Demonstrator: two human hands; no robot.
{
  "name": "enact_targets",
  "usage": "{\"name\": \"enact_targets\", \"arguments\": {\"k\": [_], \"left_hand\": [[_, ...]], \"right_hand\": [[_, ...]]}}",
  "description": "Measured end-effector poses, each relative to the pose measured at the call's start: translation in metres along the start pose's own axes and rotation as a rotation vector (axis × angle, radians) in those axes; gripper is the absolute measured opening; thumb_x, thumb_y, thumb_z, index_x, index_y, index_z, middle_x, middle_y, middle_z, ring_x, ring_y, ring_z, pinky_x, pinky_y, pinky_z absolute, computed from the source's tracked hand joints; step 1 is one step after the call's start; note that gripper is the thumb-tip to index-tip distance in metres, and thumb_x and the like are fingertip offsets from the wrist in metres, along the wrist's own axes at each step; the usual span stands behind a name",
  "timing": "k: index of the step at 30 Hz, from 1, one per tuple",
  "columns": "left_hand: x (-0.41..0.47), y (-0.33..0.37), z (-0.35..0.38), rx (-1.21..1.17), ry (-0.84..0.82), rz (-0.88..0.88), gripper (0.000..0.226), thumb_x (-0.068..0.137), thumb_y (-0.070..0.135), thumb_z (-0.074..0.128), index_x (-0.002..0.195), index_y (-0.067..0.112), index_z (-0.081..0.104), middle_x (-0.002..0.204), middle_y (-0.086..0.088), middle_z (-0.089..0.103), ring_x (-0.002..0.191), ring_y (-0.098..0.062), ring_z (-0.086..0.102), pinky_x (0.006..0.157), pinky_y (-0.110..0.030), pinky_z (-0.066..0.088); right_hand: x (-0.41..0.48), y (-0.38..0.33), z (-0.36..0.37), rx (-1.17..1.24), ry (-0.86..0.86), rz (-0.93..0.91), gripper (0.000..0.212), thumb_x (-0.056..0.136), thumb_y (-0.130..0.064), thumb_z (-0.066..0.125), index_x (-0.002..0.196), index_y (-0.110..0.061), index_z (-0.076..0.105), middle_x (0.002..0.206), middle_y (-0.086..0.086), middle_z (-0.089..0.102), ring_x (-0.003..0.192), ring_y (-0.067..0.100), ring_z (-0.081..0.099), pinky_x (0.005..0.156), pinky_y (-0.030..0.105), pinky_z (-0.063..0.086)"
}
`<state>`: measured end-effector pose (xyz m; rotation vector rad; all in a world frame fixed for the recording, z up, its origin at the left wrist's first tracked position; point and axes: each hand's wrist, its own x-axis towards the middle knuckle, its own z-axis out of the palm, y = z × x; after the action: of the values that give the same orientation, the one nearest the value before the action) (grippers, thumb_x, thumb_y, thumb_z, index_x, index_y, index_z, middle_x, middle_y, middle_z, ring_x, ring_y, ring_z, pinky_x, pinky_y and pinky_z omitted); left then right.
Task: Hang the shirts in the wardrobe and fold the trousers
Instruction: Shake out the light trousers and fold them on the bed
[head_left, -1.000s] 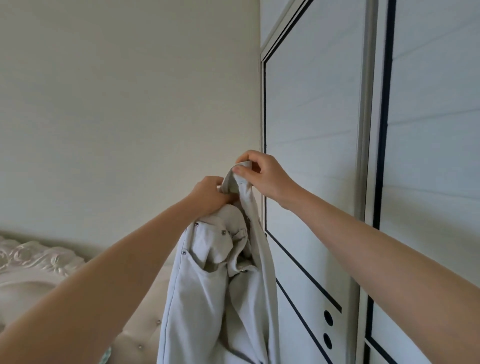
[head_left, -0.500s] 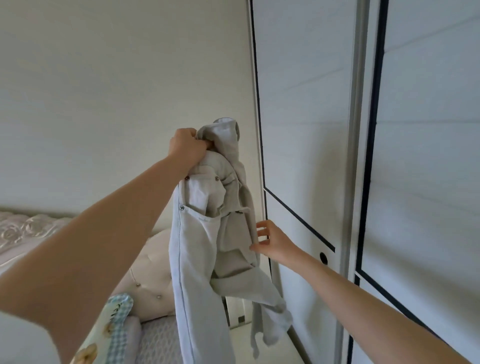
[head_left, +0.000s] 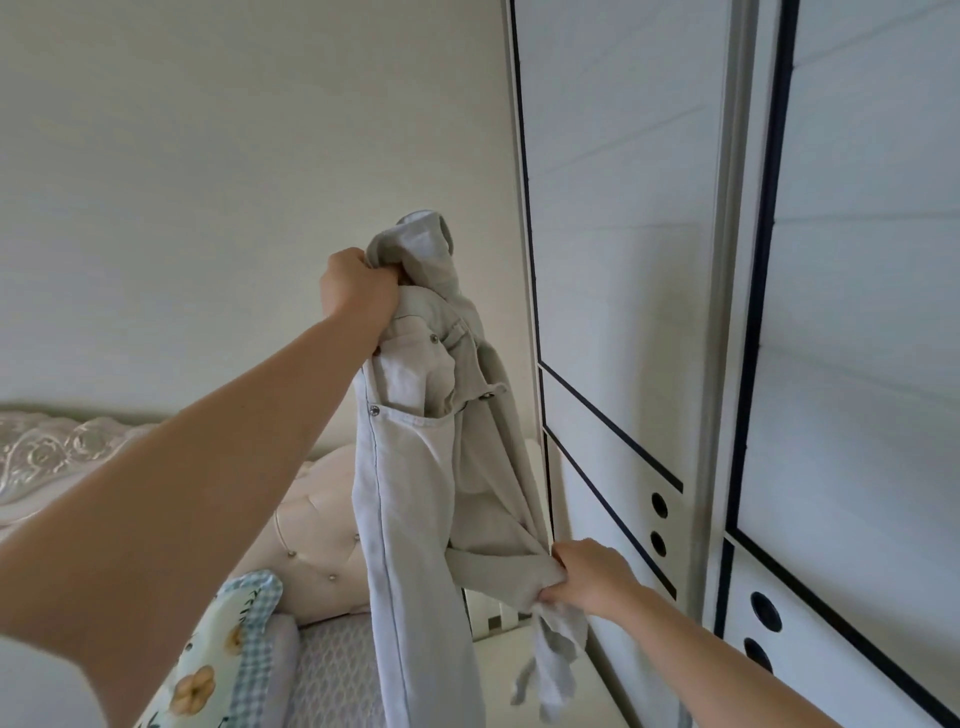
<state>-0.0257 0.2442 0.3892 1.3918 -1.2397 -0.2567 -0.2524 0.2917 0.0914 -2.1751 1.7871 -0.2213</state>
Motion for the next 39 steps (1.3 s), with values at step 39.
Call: {"name": "enact_targets", "arguments": {"k": [39], "left_hand": [[-0.011,0.045,-0.028,0.021,-0.491,0.282,0.025,0.079,0.038,0.080,0.092,0.018,0.075,0.086,0.000,0.073,0.072,-0.010,0.065,0.065,-0.021,0.052]], "right_hand": [[0.007,-0.096,-0.273,1.192,0.483,-0.165,0.038,0.084,-0.039,0.072,0.111,-0.013,0.065,0.104,0.007,0.071,0.095,0.023,0.068,0.090,0.042,0.055]]}}
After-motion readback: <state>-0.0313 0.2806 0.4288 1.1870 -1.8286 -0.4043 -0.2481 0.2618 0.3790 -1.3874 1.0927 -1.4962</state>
